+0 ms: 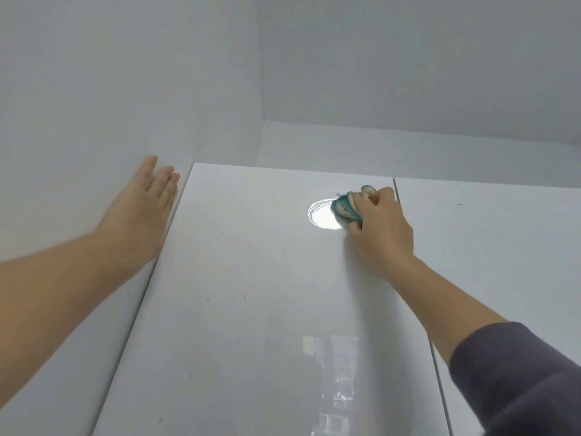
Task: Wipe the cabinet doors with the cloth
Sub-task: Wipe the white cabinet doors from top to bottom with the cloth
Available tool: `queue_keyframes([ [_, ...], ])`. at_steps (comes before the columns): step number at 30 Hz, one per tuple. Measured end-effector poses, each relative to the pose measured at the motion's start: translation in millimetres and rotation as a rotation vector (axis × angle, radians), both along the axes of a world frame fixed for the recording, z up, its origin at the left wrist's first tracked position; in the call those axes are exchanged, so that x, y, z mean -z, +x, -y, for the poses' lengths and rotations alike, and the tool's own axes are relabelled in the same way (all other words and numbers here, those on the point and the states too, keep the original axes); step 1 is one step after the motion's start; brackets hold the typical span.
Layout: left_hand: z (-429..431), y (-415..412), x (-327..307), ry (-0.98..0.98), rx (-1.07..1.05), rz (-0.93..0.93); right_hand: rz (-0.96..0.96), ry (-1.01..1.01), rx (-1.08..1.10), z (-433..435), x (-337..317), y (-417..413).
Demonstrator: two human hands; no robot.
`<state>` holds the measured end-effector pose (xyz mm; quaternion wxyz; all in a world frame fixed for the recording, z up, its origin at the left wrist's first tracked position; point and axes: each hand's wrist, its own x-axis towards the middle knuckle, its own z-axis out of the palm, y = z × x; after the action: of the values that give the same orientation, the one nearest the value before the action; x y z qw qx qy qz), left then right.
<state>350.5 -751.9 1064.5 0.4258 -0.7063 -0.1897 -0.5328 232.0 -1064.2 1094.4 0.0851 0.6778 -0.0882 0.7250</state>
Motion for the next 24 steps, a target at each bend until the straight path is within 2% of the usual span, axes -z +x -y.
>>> queue_keyframes([
  [2, 0.6, -0.1, 0.1, 0.002, -0.002, -0.003, 0.005, -0.013, 0.015, 10.1, 3.1, -4.0],
  [5, 1.5, -0.4, -0.2, 0.002, -0.002, -0.014, 0.108, 0.131, -0.092, 9.1, -9.2, -1.7],
  [8, 0.9, 3.1, -1.0, 0.008, -0.025, -0.013, 0.096, 0.101, -0.157, -14.3, -21.2, 17.2],
  [14, 0.5, 8.1, -4.0, 0.008, 0.001, -0.008, -0.055, -0.265, -0.143, -88.4, -32.9, 70.1],
  [18, 0.2, 2.8, -5.4, 0.022, 0.025, -0.021, -0.174, -0.395, -0.153, -135.0, -35.5, 94.8],
  [24, -11.5, 2.2, -16.0, 0.152, 0.033, 0.015, -0.409, -0.673, -0.178, -151.1, -9.3, 97.3],
])
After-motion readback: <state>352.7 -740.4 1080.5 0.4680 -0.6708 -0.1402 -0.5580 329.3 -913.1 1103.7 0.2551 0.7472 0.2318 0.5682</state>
